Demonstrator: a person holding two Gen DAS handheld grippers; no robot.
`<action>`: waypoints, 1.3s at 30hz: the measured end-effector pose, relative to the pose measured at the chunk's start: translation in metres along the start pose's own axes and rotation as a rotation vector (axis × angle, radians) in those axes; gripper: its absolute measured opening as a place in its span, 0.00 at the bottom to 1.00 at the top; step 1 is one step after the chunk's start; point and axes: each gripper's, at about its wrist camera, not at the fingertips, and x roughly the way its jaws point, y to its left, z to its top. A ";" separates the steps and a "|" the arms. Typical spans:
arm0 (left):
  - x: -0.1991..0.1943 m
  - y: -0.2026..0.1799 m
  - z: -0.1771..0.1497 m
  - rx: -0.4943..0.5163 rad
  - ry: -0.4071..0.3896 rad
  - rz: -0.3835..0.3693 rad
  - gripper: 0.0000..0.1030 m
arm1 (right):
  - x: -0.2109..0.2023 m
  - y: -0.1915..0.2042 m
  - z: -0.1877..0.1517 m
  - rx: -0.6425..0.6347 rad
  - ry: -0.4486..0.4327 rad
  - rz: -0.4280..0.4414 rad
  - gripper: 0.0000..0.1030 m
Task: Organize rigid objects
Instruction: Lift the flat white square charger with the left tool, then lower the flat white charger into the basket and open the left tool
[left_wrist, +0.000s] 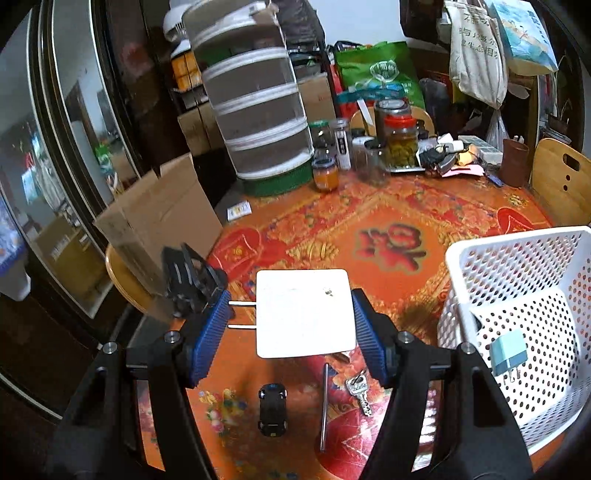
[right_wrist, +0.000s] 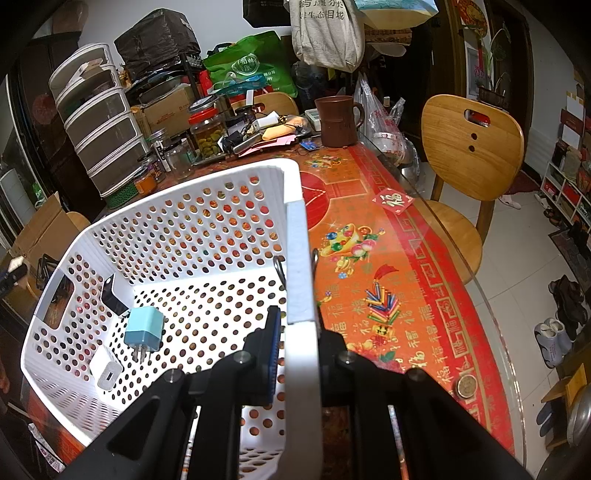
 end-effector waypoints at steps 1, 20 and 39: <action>-0.006 -0.002 0.003 0.000 -0.008 -0.005 0.61 | 0.000 0.000 0.000 0.000 0.000 0.000 0.13; -0.071 -0.090 0.013 0.151 -0.114 -0.023 0.61 | -0.001 0.003 -0.001 -0.001 0.001 0.003 0.13; -0.049 -0.184 -0.023 0.320 -0.045 -0.063 0.62 | -0.002 0.004 -0.001 0.000 0.001 0.004 0.13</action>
